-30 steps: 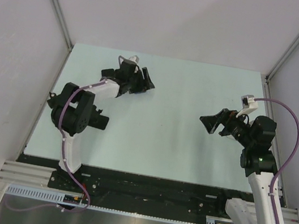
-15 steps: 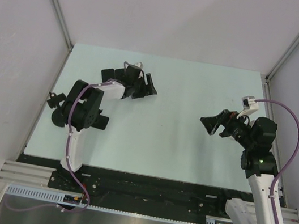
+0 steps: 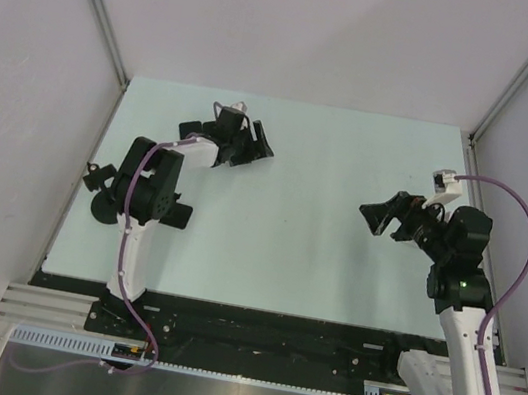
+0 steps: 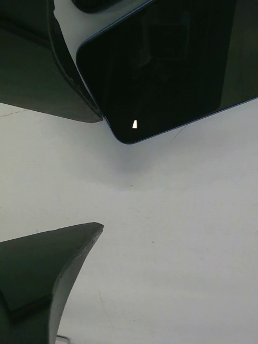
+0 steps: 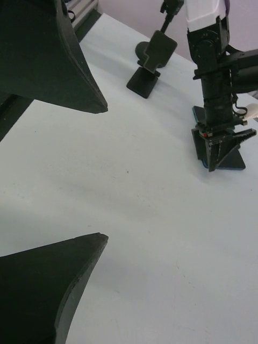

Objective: Remove the phone from the phone stand

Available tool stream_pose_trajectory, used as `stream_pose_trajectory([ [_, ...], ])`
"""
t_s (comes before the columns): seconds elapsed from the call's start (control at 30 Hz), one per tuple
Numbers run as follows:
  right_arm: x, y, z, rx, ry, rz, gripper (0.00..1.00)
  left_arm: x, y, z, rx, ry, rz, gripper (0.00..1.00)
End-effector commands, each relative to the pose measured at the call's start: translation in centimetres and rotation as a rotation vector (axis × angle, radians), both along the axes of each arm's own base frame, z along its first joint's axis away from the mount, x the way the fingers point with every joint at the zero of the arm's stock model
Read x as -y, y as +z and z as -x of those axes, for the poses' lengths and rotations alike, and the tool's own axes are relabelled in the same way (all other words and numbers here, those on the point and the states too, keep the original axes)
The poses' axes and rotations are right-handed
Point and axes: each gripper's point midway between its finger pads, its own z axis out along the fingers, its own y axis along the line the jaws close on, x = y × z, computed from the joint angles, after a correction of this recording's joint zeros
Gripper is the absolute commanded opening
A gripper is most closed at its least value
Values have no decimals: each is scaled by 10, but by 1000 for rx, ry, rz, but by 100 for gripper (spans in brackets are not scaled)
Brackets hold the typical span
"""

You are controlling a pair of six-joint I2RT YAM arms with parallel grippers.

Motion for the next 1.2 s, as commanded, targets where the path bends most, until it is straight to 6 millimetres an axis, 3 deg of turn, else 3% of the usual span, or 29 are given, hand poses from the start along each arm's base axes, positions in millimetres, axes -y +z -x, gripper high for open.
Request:
stream_pose_trajectory([
  [0.0,23,20,-12,42,-131,59,100,-5,7,-17,27,19,12,81],
  [0.27,86,6,-22,-74,-470,176,100,-8,21,-23,62,10,10,84],
  [0.3,105,5,-24,-91,-553,197,100,-11,23,-23,66,11,10,84],
  [0.4,130,-1,-23,-157,-665,246,100,-18,26,-24,72,21,5,84],
  [0.6,159,-18,-22,-244,-796,295,100,-21,30,-22,81,14,-1,86],
  [0.73,168,-38,-32,-331,-824,256,97,-17,50,-18,112,-15,15,86],
  [0.9,166,-59,-47,-420,-787,142,94,-3,89,6,193,-103,6,90],
  [0.93,168,-61,-49,-434,-800,113,94,-1,113,12,238,-119,9,92],
  [1.0,170,-68,-54,-459,-799,78,93,4,117,32,255,-164,-17,94],
  [1.03,173,-71,-56,-467,-807,72,93,6,139,41,301,-181,-16,98],
  [1.1,180,-79,-61,-494,-832,48,90,10,138,63,320,-235,-54,100],
  [1.13,181,-81,-63,-501,-832,36,89,10,158,73,370,-253,-57,100],
  [1.17,182,-83,-66,-501,-834,18,88,7,154,84,380,-283,-86,100],
])
